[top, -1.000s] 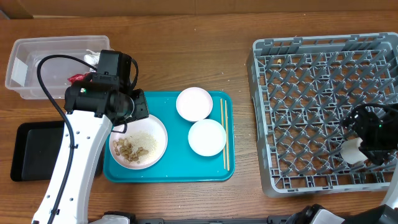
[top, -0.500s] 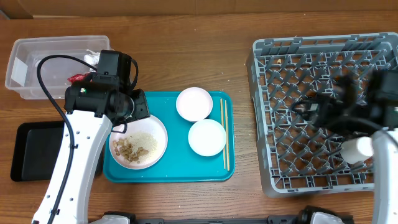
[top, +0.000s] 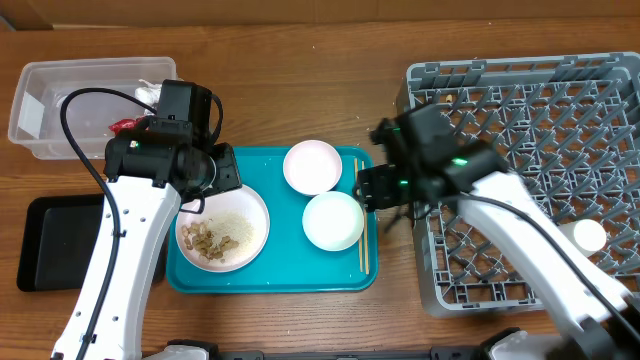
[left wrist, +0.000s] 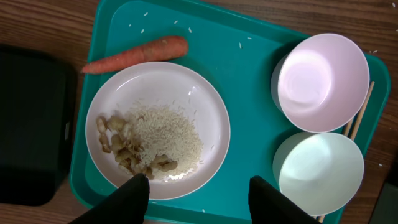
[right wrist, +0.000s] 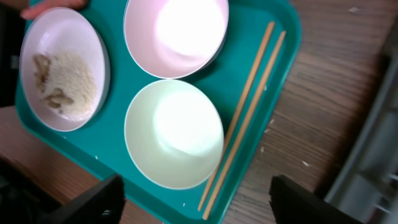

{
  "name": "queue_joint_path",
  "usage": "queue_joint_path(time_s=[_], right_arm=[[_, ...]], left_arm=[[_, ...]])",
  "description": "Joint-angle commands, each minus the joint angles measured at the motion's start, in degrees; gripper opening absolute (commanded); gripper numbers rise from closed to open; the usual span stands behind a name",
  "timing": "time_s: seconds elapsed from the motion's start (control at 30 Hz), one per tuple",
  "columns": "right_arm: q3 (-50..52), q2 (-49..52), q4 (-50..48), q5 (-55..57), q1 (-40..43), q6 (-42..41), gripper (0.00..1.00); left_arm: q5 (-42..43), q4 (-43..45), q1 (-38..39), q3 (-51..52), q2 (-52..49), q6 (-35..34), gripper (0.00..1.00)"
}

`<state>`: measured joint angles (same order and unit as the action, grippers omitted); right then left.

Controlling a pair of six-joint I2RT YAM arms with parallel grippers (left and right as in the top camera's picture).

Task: Sort waste into correct bins and load items into the dishwasher
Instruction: 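Move the right gripper to the white bowl and grasp its rim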

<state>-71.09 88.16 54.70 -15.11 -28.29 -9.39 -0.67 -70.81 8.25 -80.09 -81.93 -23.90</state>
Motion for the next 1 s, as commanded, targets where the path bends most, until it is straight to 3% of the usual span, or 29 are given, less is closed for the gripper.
queue_joint_path(time_s=[0.0, 0.2, 0.5, 0.7, 0.9, 0.97], right_arm=[[-1.03, 6.64, -0.48, 3.65, -2.49, -5.27, 0.73], [-1.03, 14.56, -0.66, 4.02, -2.89, -5.73, 0.63], [-0.9, 16.46, -2.23, 4.13, -2.89, -5.79, 0.25], [0.52, 16.48, -1.95, 4.39, -2.89, -9.16, 0.23], [0.74, 16.48, -1.99, 4.37, -2.86, -9.16, 0.13], [0.74, 16.48, -1.99, 4.35, -2.89, -9.16, 0.06]], left_arm=[[0.24, -0.22, 0.02, -0.63, -0.46, -0.52, 0.54], [0.13, -0.26, 0.02, -0.63, -0.46, -0.52, 0.54], [0.07, -0.33, 0.02, -0.63, -0.46, -0.52, 0.54], [0.07, -0.55, 0.02, -0.63, -0.46, -0.52, 0.54], [0.07, -0.55, 0.02, -0.63, -0.46, -0.55, 0.53], [0.07, -0.57, 0.02, -0.63, -0.46, -0.52, 0.53]])
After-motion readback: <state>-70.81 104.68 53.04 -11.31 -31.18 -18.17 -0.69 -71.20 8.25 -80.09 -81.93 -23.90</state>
